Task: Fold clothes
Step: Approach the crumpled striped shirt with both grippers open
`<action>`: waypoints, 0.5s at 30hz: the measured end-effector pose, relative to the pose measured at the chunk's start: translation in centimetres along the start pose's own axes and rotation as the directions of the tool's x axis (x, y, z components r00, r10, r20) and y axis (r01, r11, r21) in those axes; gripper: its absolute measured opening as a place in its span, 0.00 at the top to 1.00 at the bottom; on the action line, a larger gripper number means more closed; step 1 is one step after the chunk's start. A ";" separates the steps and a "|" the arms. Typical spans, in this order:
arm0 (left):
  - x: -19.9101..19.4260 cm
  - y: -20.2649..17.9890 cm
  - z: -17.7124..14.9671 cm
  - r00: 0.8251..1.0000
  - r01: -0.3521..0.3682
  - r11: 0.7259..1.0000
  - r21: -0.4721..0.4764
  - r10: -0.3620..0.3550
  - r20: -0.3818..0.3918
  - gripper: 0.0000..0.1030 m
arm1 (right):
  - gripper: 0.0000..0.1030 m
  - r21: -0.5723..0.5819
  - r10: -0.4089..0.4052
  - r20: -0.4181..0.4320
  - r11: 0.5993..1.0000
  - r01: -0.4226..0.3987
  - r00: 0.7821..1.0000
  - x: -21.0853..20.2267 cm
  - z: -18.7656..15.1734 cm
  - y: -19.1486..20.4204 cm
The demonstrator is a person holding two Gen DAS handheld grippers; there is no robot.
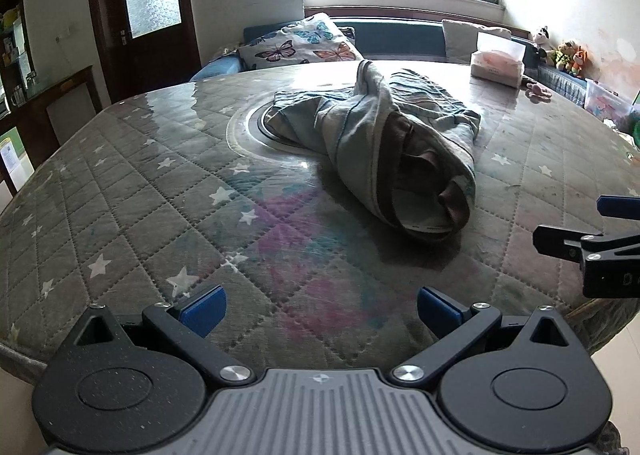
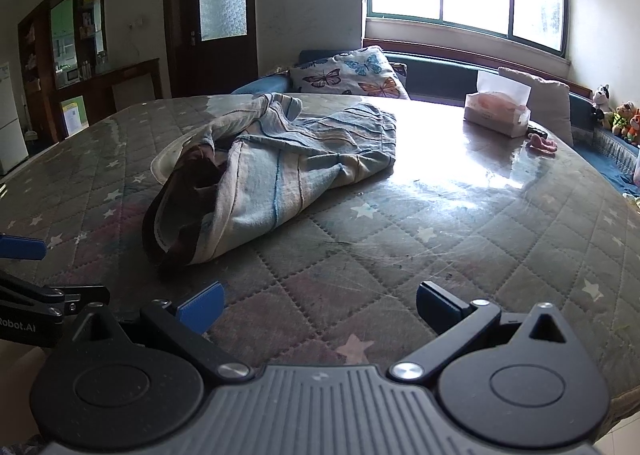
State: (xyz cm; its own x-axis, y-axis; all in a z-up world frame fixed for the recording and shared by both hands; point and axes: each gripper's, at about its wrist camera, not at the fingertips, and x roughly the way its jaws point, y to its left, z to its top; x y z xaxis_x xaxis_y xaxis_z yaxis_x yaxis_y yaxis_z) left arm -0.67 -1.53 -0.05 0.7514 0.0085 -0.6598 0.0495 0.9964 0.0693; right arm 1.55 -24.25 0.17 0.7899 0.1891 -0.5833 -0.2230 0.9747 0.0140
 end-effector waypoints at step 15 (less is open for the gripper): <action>0.3 -0.5 0.2 1.000 0.015 1.000 0.021 -0.014 -0.011 0.00 | 0.00 -0.009 0.009 -0.009 1.000 -0.009 1.000 0.2 -0.1 0.5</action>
State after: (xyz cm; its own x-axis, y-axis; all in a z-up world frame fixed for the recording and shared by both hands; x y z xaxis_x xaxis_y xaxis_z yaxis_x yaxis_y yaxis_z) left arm -0.39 -2.03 -0.14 0.7431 -0.0050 -0.6691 0.0746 0.9943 0.0755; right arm 1.55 -23.71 -0.02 0.7826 0.1972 -0.5905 -0.2356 0.9718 0.0122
